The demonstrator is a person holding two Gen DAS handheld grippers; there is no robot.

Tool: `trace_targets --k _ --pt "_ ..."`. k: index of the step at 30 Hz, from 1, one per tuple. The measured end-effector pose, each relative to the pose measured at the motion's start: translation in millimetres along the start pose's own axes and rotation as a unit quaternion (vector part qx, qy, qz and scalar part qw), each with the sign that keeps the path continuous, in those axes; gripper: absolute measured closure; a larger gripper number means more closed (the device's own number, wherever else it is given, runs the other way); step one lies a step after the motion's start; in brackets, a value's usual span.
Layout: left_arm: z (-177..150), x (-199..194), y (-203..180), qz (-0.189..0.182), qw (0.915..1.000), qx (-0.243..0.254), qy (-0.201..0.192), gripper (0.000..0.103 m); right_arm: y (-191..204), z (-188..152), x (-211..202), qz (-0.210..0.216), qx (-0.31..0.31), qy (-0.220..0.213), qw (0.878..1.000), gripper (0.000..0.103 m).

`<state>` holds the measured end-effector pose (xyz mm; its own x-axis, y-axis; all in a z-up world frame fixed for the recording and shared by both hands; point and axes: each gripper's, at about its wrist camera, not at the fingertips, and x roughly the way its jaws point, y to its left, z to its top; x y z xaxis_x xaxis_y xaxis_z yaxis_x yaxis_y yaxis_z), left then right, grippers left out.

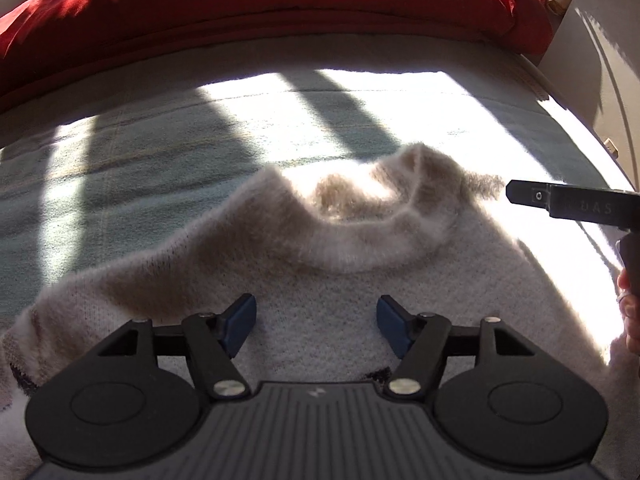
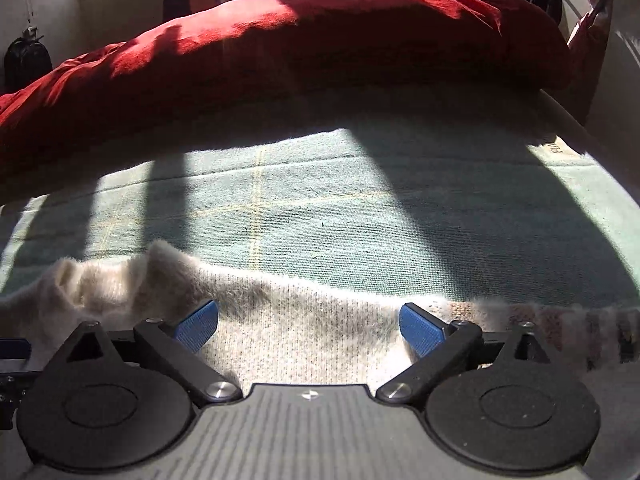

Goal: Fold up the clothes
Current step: 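Move the left tool across the sweater body to the patterned sleeve cuff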

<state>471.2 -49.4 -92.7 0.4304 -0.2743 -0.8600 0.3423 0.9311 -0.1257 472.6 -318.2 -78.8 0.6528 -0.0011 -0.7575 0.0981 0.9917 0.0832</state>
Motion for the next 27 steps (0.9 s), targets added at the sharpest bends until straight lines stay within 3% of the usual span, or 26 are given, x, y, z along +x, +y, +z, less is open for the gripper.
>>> trace_targets --k 4,9,17,19,23,27 --pt "-15.1 -19.9 -10.0 -0.010 0.9999 0.002 0.009 0.036 -30.0 -12.7 -36.3 -0.001 0.060 0.010 0.998 0.003" --pt "-44.4 -21.9 -27.1 -0.018 0.9993 0.010 0.032 0.035 -75.5 -44.4 -34.8 0.022 0.164 0.045 0.985 0.003" --pt "-52.3 -39.7 -36.7 -0.005 0.9997 0.009 0.021 0.035 -144.3 -67.1 -74.3 -0.044 0.223 0.026 0.973 0.004" --pt "-52.4 -48.6 -41.0 -0.006 0.9998 0.009 0.019 0.035 -154.5 -66.3 -86.1 -0.041 0.240 0.012 0.970 0.003" --pt "-60.7 -53.8 -63.9 -0.029 0.9989 0.026 0.024 0.034 -151.4 -62.4 -86.1 0.041 0.257 -0.003 0.966 0.002" --pt "-74.3 -48.7 -83.7 -0.044 0.9979 0.037 0.032 0.034 -148.7 -66.5 -67.4 0.047 0.241 0.000 0.969 0.002"
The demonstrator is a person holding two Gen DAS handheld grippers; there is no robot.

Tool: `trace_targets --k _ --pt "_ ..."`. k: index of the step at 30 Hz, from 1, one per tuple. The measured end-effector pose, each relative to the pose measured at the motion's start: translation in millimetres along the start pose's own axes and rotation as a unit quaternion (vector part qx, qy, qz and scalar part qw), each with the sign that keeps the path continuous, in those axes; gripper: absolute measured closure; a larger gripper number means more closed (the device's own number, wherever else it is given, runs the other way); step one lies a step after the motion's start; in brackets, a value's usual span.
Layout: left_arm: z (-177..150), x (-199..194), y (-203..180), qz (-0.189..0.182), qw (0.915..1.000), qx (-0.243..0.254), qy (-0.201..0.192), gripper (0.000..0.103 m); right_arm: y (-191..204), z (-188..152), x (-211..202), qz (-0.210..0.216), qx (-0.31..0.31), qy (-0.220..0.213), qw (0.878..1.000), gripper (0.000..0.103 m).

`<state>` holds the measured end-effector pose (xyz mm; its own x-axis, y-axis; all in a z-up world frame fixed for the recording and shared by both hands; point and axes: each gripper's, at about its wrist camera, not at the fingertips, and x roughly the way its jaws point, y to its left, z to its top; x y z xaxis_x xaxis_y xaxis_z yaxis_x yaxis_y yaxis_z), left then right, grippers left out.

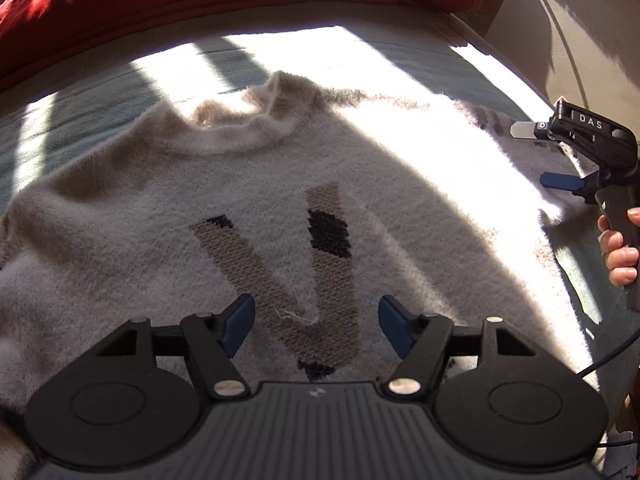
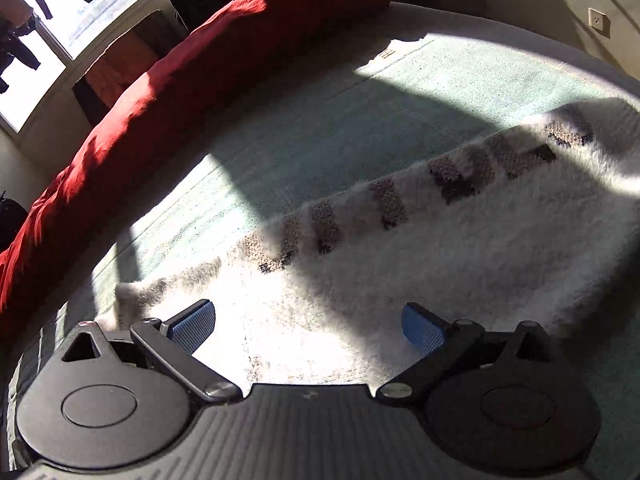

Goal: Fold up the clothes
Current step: 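Move the left tool across the sweater body to the patterned sleeve cuff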

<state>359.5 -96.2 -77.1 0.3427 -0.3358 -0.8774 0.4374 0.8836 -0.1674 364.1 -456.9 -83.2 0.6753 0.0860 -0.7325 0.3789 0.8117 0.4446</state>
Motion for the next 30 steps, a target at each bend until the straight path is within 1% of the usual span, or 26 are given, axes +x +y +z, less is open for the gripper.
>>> trace_targets --k 2,4,5,7,10,11,12,14,17,19,21,22,25,26,28,30 --pt "-5.7 2.6 -2.1 0.002 1.0000 -0.004 0.006 0.034 -12.7 1.1 -0.2 -0.001 0.008 -0.008 1.000 0.002" --pt "-13.5 1.9 -2.2 0.005 1.0000 -0.005 0.007 0.034 -30.4 5.7 -8.2 -0.012 0.015 -0.023 1.000 0.002" --pt "-16.9 0.4 -1.2 0.008 0.9999 -0.003 0.007 0.034 -39.2 8.1 -11.4 -0.023 0.016 -0.029 0.999 0.002" --pt "-23.8 -2.7 2.5 0.012 0.9999 -0.005 0.010 0.034 -56.7 13.3 -15.2 -0.064 0.012 -0.030 0.997 0.002" --pt "-36.9 -10.4 11.3 0.019 0.9994 -0.019 0.024 0.034 -81.5 21.8 -25.2 -0.089 0.033 -0.032 0.995 0.002" --pt "-41.5 -13.3 14.4 0.022 0.9990 -0.024 0.029 0.034 -86.6 24.6 -29.3 -0.097 0.038 -0.032 0.994 0.002" --pt "-45.3 -16.6 16.9 0.024 0.9988 -0.029 0.033 0.034 -82.7 26.9 -34.9 -0.102 0.036 -0.027 0.994 0.002" --pt "-46.6 -26.4 17.3 0.020 0.9989 -0.036 0.024 0.035 -64.9 28.6 -45.6 -0.087 0.020 -0.015 0.996 0.002" --pt "-42.5 -35.3 12.0 0.009 0.9996 -0.028 0.004 0.034 -16.4 18.1 -57.1 -0.001 -0.024 0.010 1.000 0.000" --pt "-40.5 -32.5 9.9 0.008 0.9996 -0.025 -0.005 0.034 18.4 3.8 -55.6 0.050 -0.059 0.034 0.996 0.000" --pt "-39.6 -28.6 9.7 0.005 0.9996 -0.025 -0.014 0.034 57.6 -19.5 -45.7 0.089 -0.104 0.060 0.989 0.000" --pt "-39.2 -26.7 9.5 0.003 0.9995 -0.025 -0.019 0.034 76.4 -32.0 -40.1 0.101 -0.129 0.071 0.984 0.000" --pt "-47.5 -21.6 12.9 0.005 0.9996 -0.021 -0.019 0.034 114.9 -68.8 -20.0 0.075 -0.204 0.098 0.971 0.000" --pt "-53.2 -21.6 15.1 0.007 0.9997 -0.018 -0.016 0.034 122.1 -79.9 -16.1 0.064 -0.226 0.099 0.967 0.000" --pt "-68.8 -26.8 19.3 0.013 0.9997 -0.014 -0.014 0.034 129.1 -103.2 -10.2 0.026 -0.271 0.109 0.956 0.000" --pt "-85.5 -35.0 23.1 0.012 0.9997 -0.018 -0.008 0.034 131.2 -122.6 -5.9 -0.010 -0.307 0.123 0.944 0.000"
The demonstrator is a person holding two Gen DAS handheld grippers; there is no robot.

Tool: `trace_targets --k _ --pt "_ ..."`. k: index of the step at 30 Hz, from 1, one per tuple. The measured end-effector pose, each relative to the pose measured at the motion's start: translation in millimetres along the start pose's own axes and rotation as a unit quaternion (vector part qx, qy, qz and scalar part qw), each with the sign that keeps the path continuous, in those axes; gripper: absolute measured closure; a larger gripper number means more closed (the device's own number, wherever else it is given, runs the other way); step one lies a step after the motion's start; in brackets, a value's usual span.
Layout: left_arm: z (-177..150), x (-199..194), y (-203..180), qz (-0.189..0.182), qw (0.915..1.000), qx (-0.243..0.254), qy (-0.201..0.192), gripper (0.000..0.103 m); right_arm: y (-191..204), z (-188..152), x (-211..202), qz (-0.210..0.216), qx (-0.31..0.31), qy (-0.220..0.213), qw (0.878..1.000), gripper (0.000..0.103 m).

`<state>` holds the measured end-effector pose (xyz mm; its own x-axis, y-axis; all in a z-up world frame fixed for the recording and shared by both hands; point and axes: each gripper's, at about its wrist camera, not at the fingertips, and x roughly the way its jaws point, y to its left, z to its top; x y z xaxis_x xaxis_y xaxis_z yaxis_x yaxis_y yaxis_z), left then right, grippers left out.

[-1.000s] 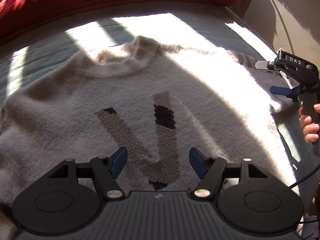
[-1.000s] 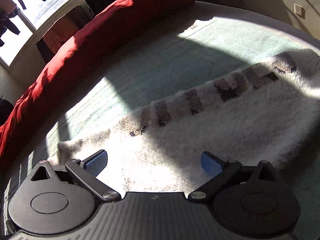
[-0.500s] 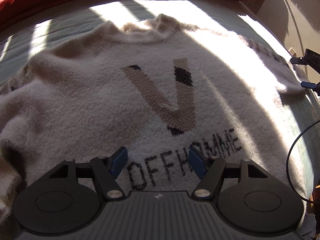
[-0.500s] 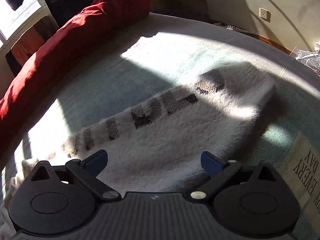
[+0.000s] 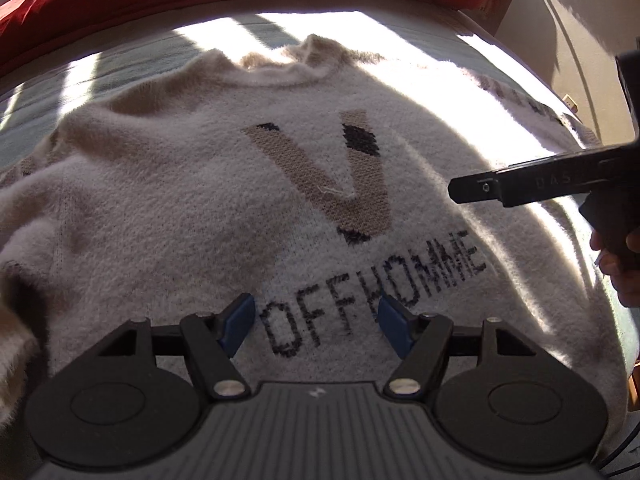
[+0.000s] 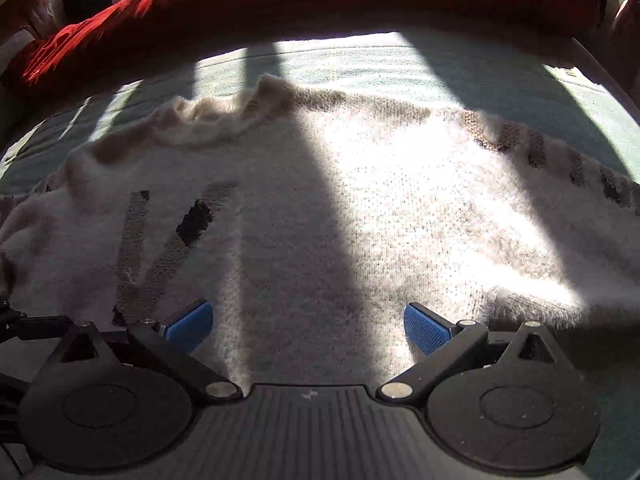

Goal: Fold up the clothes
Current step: 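Move the left tool across the sweater body to the patterned sleeve cuff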

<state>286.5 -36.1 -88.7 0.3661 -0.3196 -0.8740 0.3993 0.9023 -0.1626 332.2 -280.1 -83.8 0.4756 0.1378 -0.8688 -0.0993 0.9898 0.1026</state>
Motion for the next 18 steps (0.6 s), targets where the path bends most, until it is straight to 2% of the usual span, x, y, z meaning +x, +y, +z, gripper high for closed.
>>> trace_targets --k 4,9,11,14,18 --pt "-31.4 -16.2 6.7 -0.011 0.9994 -0.027 0.019 0.026 8.8 -17.1 1.0 -0.031 -0.027 -0.004 0.999 0.000" --pt "-48.5 -33.4 9.8 -0.017 0.9984 -0.037 0.038 0.025 9.9 -14.2 9.3 -0.053 0.000 0.019 0.998 0.000" --pt "-41.5 -41.1 15.7 -0.018 0.9986 -0.044 0.022 0.026 11.9 -13.2 10.7 -0.059 -0.003 0.025 0.998 0.000" --pt "-19.6 -46.2 28.9 -0.010 0.9986 -0.042 -0.030 0.026 10.8 -12.1 9.9 -0.057 -0.002 0.029 0.998 0.000" --pt "21.5 -28.3 51.9 -0.008 0.9962 -0.046 -0.073 0.026 16.4 -14.4 9.8 -0.075 0.005 0.021 0.997 0.000"
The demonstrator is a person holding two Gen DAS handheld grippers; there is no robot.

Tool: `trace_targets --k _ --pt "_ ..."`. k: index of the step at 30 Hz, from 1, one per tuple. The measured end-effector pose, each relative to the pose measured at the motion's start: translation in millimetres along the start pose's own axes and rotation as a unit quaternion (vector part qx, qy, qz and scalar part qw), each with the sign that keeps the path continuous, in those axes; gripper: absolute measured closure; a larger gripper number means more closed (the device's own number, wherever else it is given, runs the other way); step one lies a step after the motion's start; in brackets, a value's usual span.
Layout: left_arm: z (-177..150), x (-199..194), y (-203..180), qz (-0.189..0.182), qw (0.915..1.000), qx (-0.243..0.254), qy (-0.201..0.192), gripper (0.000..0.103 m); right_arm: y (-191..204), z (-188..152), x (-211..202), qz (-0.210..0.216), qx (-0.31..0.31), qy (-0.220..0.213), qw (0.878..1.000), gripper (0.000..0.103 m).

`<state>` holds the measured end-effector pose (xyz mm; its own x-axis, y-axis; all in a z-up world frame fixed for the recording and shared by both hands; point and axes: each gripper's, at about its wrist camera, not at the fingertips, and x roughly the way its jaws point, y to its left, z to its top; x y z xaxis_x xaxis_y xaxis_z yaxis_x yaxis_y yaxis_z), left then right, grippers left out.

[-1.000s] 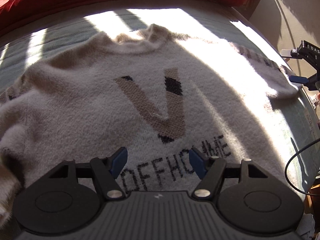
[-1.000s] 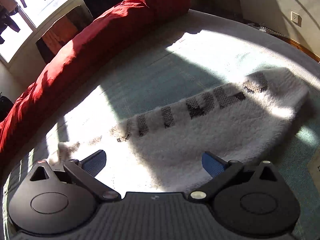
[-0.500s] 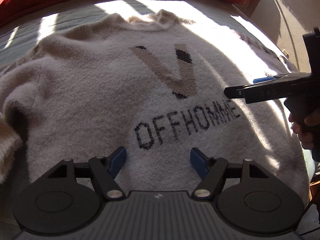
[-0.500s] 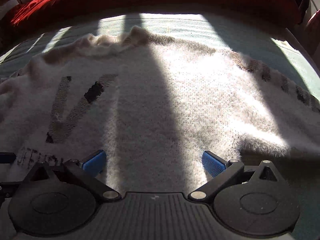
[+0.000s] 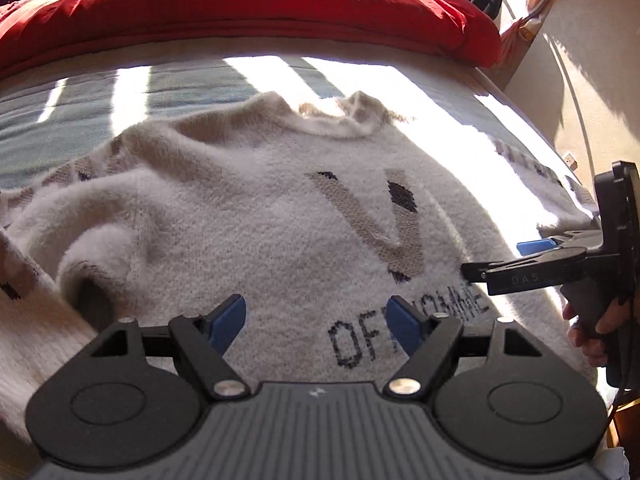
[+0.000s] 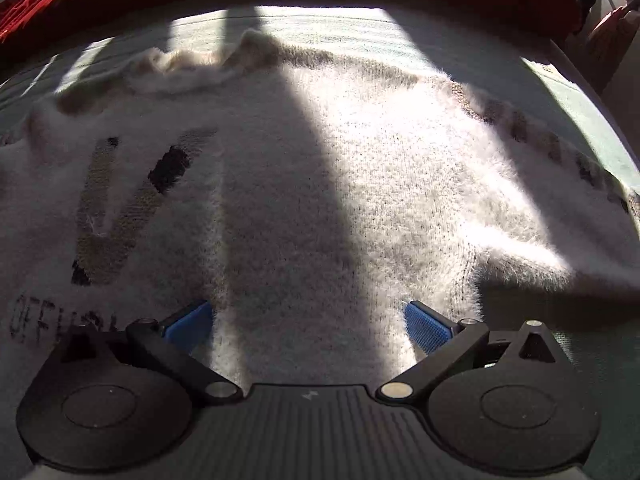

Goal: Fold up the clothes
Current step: 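Move the left tool across the sweater body to the patterned sleeve cuff, then grasp the patterned sleeve cuff with the left tool and lift it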

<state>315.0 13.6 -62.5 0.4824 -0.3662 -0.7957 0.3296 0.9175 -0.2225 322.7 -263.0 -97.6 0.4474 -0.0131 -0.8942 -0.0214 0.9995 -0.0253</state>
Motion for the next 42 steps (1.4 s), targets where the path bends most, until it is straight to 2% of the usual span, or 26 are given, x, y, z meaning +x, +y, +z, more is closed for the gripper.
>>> trace_targets --k 3,7,12,17,21,22,25,26,30,33,36,40,42 --pt "14.6 19.4 11.9 0.016 0.9998 0.002 -0.011 0.026 7.9 0.5 -0.4 -0.024 0.006 -0.001 1.000 0.000" --pt "-4.5 28.7 22.4 0.032 0.9990 -0.022 0.020 0.026 11.0 2.1 -3.2 -0.038 0.014 0.008 0.999 0.000" --pt "-43.3 8.3 14.1 0.057 0.9973 -0.002 0.047 0.024 8.4 11.8 -1.2 -0.031 0.018 0.041 0.999 0.000" --pt "-52.0 -6.0 9.8 0.058 0.9948 -0.021 0.081 0.023 8.1 17.6 -2.1 -0.030 0.025 0.070 0.997 0.000" --pt "-49.4 -17.2 6.9 0.067 0.9931 0.002 0.096 0.025 12.1 20.3 -10.1 -0.032 0.044 0.085 0.995 0.000" --pt "-47.6 -21.0 7.4 0.070 0.9929 0.009 0.095 0.031 13.8 21.1 -12.3 -0.028 0.051 0.085 0.995 0.000" --pt "-42.1 -41.6 11.6 0.106 0.9905 0.056 0.067 0.033 25.3 25.7 -18.2 -0.007 0.054 0.073 0.996 0.000" --pt "-41.1 -48.7 13.6 0.123 0.9878 0.077 0.056 0.037 29.9 27.9 -19.6 0.000 0.052 0.069 0.996 0.000" --pt "-46.2 -66.2 29.5 0.192 0.9677 0.159 0.040 0.038 50.3 40.0 -19.5 0.020 0.033 0.057 0.998 0.000" --pt "-58.3 -66.3 48.2 0.235 0.9432 0.228 0.057 0.039 61.1 46.3 -16.1 0.035 0.033 0.057 0.997 0.000" --pt "-76.0 -58.8 62.1 0.256 0.9126 0.311 0.070 0.043 69.8 48.4 -9.9 0.047 0.035 0.066 0.996 0.000" --pt "-100.2 -45.6 71.9 0.268 0.8608 0.424 0.086 0.043 78.1 48.8 -3.5 0.045 0.026 0.073 0.996 0.000" --pt "-105.0 -43.7 75.1 0.270 0.8421 0.460 0.081 0.043 80.2 48.7 -1.9 0.043 0.024 0.074 0.996 0.000"
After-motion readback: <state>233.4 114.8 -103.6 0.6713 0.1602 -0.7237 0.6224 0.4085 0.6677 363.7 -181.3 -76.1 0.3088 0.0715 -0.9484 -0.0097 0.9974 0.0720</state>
